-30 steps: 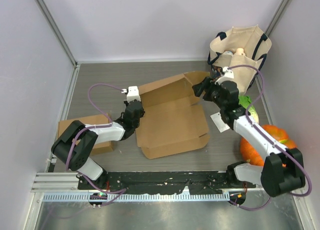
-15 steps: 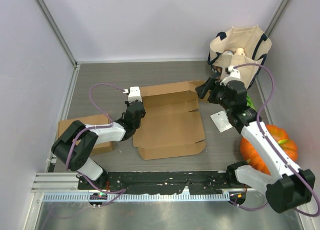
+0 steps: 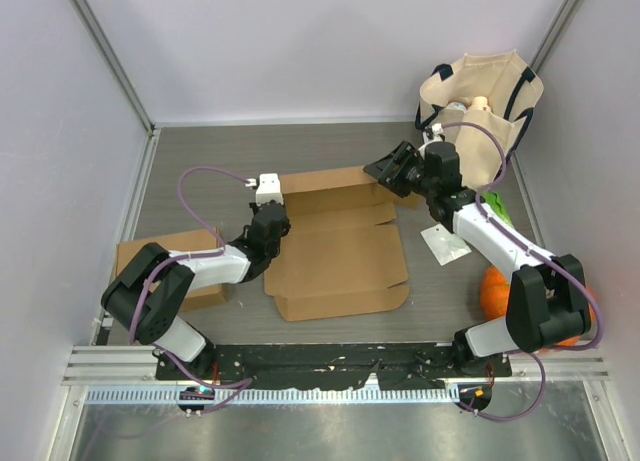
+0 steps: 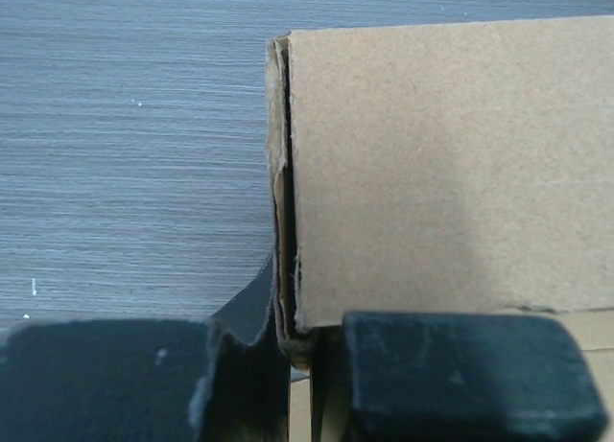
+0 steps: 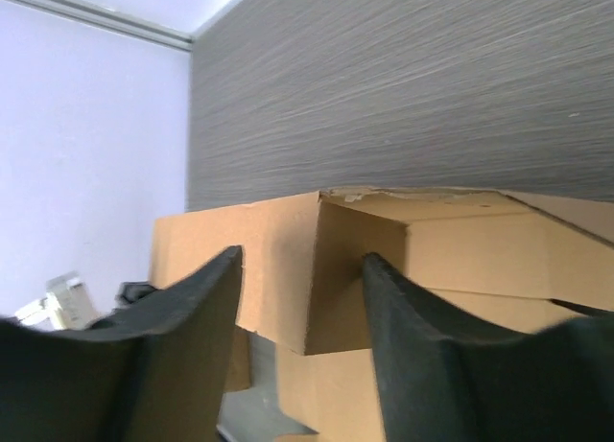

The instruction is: Fold the paper box

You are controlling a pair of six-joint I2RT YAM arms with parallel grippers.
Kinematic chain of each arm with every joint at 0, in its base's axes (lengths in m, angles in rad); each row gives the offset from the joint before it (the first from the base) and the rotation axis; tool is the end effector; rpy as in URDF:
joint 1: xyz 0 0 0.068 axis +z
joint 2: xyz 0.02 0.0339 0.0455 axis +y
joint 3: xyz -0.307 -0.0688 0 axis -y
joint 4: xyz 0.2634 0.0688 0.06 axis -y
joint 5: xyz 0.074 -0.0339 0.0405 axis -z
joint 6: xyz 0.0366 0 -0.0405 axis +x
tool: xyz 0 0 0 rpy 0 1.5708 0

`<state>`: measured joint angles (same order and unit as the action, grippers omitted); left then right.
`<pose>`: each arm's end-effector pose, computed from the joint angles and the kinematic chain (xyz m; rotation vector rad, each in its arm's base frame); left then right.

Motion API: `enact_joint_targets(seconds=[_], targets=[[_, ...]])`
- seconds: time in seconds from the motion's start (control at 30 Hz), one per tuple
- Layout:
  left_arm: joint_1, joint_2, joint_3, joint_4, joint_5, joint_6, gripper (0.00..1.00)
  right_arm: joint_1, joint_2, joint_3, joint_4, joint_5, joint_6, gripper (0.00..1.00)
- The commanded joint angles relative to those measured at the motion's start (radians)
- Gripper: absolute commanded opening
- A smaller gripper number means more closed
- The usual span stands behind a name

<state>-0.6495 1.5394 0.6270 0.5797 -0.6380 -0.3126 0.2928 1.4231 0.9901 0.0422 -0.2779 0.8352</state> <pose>0.2654 -0.1742 0.2149 -0.1150 1.8332 -0.0659 0.3227 0.1078 0.3195 0.3692 2.0540 0.9893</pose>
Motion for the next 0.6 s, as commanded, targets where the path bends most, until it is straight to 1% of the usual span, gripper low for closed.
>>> enact_joint_targets(seconds=[0.0,0.03,0.07,0.1,0.13,0.17,0.23,0.27,0.33,0.37,0.4,0.43,0.47,0.5,0.53,0.57], targets=[[0.001,-0.025,0.007,-0.029,-0.002,-0.014,0.00,-0.003,0.005,-0.063,0.306,-0.107,0.229,0.45],[0.002,-0.025,0.005,-0.029,0.000,-0.019,0.00,-0.003,0.010,-0.083,0.356,-0.110,0.275,0.35],[0.002,-0.028,0.005,-0.030,0.000,-0.020,0.00,-0.009,0.014,-0.103,0.448,-0.107,0.310,0.13],[0.002,-0.027,0.002,-0.030,0.001,-0.022,0.00,-0.012,0.025,-0.137,0.485,-0.098,0.376,0.03],[0.001,-0.030,0.002,-0.034,0.003,-0.023,0.00,-0.014,0.031,-0.152,0.522,-0.096,0.402,0.01],[0.002,-0.030,0.002,-0.034,0.001,-0.025,0.00,-0.018,0.037,-0.169,0.609,-0.093,0.422,0.01],[0.002,-0.032,0.002,-0.035,0.003,-0.028,0.00,-0.024,0.042,-0.211,0.656,-0.075,0.447,0.01],[0.002,-0.033,0.002,-0.037,0.003,-0.034,0.00,-0.027,0.043,-0.215,0.674,-0.075,0.441,0.09],[0.002,-0.036,0.002,-0.040,0.001,-0.039,0.00,-0.043,0.031,-0.217,0.661,-0.090,0.385,0.38],[0.002,-0.038,-0.001,-0.041,0.001,-0.040,0.00,-0.049,0.013,-0.222,0.603,-0.090,0.349,0.54],[0.002,-0.041,-0.001,-0.041,0.000,-0.042,0.00,-0.055,-0.016,-0.223,0.546,-0.078,0.302,0.59],[0.002,-0.044,-0.001,-0.041,0.000,-0.042,0.00,-0.057,-0.085,-0.222,0.468,-0.057,0.144,0.64],[0.001,-0.044,-0.004,-0.043,-0.002,-0.043,0.00,-0.055,-0.129,-0.220,0.288,-0.025,0.058,0.68],[0.002,-0.044,-0.003,-0.041,-0.002,-0.042,0.00,-0.053,-0.169,-0.238,0.212,0.070,-0.034,0.69],[0.001,-0.047,-0.004,-0.044,-0.003,-0.042,0.00,-0.052,-0.206,-0.263,0.153,0.121,-0.154,0.69],[0.002,-0.047,-0.007,-0.043,-0.002,-0.043,0.00,-0.050,-0.290,-0.293,0.081,0.181,-0.206,0.69]])
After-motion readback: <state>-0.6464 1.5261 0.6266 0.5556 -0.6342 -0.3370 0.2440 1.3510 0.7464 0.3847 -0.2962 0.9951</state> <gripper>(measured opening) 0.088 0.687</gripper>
